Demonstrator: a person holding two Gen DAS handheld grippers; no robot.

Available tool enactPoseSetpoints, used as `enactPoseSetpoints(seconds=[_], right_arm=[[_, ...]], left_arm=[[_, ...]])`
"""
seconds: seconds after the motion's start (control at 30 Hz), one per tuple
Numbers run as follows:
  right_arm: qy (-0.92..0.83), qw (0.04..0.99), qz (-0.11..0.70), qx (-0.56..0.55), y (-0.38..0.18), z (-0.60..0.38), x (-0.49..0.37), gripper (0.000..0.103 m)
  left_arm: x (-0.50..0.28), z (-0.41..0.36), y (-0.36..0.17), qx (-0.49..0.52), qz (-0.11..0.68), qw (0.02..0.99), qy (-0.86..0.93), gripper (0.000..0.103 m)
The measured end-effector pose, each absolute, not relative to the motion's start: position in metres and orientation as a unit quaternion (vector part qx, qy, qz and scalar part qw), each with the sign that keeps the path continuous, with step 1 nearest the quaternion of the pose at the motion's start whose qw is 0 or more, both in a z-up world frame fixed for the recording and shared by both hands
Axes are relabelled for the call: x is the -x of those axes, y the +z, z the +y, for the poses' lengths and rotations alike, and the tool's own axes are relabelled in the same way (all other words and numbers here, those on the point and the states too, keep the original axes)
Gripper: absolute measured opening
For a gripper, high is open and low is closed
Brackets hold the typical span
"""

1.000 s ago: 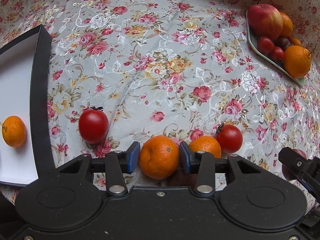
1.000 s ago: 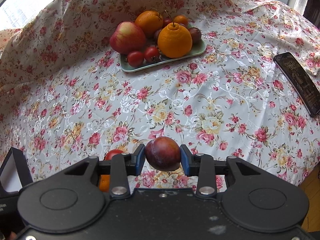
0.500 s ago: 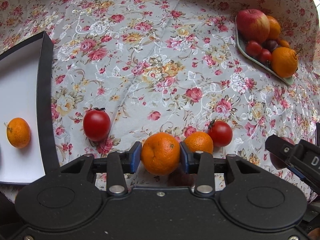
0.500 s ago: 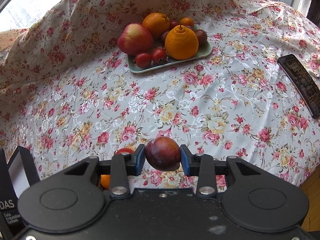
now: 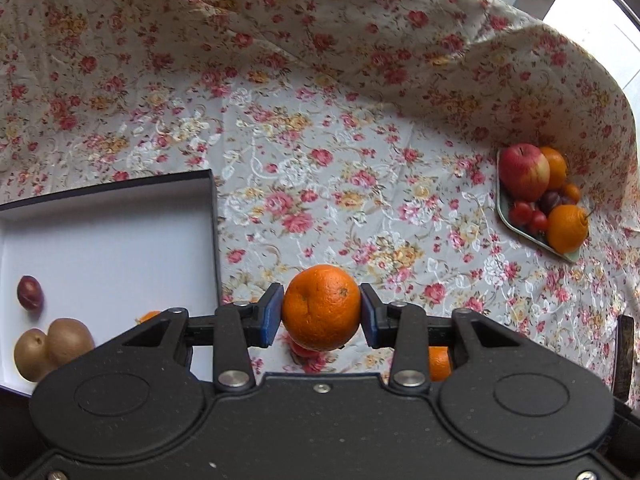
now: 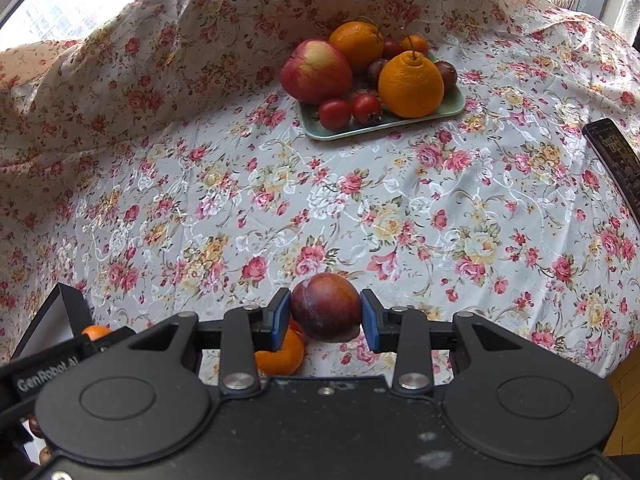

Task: Organize fruits
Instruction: 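Carry the orange and plum over the white box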

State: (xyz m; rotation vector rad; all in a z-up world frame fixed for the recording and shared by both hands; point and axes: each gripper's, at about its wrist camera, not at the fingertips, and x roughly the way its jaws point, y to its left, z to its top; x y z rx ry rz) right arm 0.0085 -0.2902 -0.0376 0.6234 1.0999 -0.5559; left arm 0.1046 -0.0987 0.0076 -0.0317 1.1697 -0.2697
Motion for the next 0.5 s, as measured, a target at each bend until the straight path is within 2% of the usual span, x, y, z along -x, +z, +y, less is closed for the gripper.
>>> enactPoseSetpoints(seconds=[0.5], right_arm=[[-0.189,0.792,0.521,-0.257,-0.028,-0.216,-0.056,0.038]], left_arm=[[-0.164,0.006,0.004,0.054,0.55,0.833,-0.028,0.048]])
